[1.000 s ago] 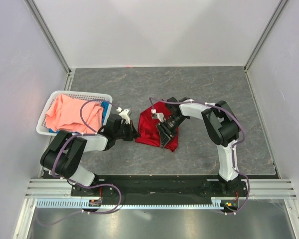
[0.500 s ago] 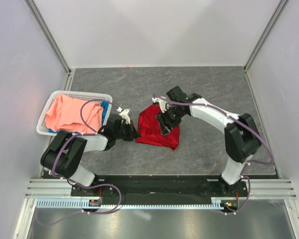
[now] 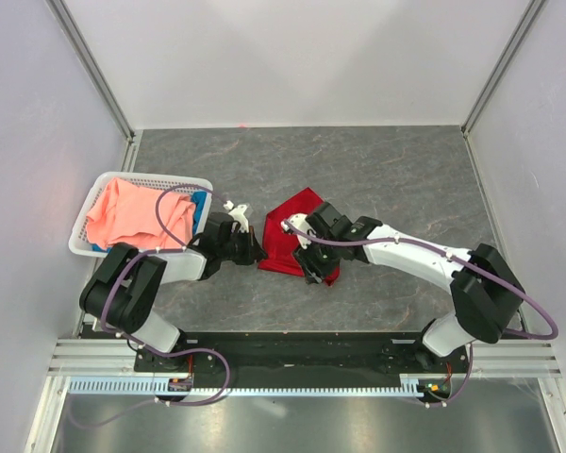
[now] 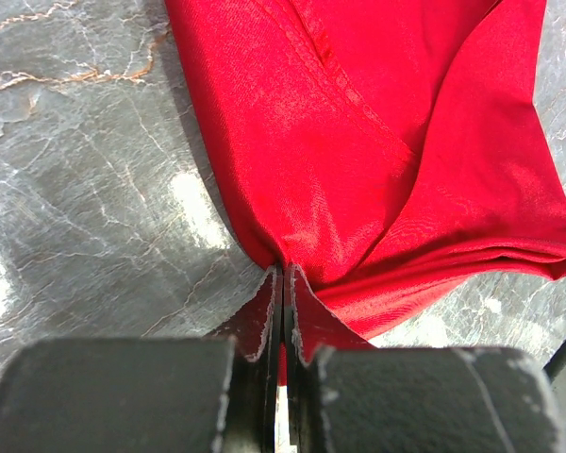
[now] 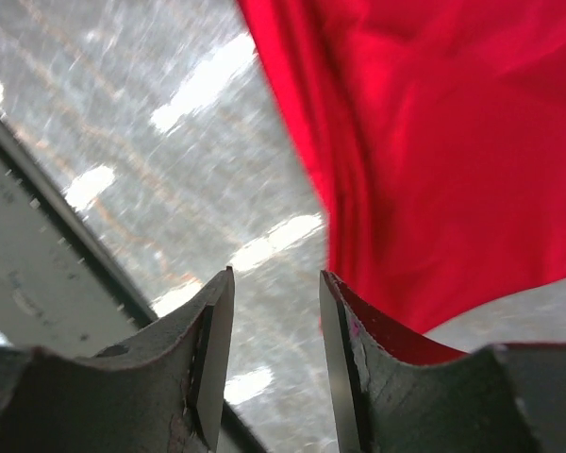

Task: Fold the napkin, place the utensils inside, and roll it up
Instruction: Roll the napkin with the utensil

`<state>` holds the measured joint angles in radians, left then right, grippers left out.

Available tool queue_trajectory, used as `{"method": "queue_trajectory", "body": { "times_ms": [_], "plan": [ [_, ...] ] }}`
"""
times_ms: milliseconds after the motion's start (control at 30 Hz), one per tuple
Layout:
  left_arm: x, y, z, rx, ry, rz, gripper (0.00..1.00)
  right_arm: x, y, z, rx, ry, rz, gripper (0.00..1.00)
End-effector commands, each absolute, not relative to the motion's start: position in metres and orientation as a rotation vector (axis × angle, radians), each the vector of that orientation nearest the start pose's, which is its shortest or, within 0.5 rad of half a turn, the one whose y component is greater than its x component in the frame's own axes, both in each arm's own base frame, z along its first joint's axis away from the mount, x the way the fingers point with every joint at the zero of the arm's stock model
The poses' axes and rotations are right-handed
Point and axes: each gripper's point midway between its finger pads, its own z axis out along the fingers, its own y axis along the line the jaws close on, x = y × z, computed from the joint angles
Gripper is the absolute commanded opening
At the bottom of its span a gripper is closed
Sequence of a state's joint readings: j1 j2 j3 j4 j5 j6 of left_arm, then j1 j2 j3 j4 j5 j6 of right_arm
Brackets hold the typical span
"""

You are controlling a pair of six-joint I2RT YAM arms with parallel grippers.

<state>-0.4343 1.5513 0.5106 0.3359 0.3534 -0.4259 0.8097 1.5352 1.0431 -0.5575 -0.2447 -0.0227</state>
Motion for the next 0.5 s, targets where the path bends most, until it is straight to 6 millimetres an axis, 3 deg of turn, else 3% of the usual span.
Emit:
{"method": "queue_trajectory", "body": {
  "times_ms": [0,267,467],
  "plan": [
    [0.257,-0.204,-0.011,0.194,2.507,-0.787,0.02,0.176,0.273,0.072,-1.131,2.559,0.661,0.49],
    [0.257,-0.205,-0.011,0.202,2.508,-0.796,0.02,0.165,0.262,0.046,-1.14,2.701,0.609,0.5],
    [0.257,-0.206,-0.011,0.204,2.505,-0.798,0.02,0.18,0.252,0.039,-1.109,2.729,0.447,0.51]
  ]
}}
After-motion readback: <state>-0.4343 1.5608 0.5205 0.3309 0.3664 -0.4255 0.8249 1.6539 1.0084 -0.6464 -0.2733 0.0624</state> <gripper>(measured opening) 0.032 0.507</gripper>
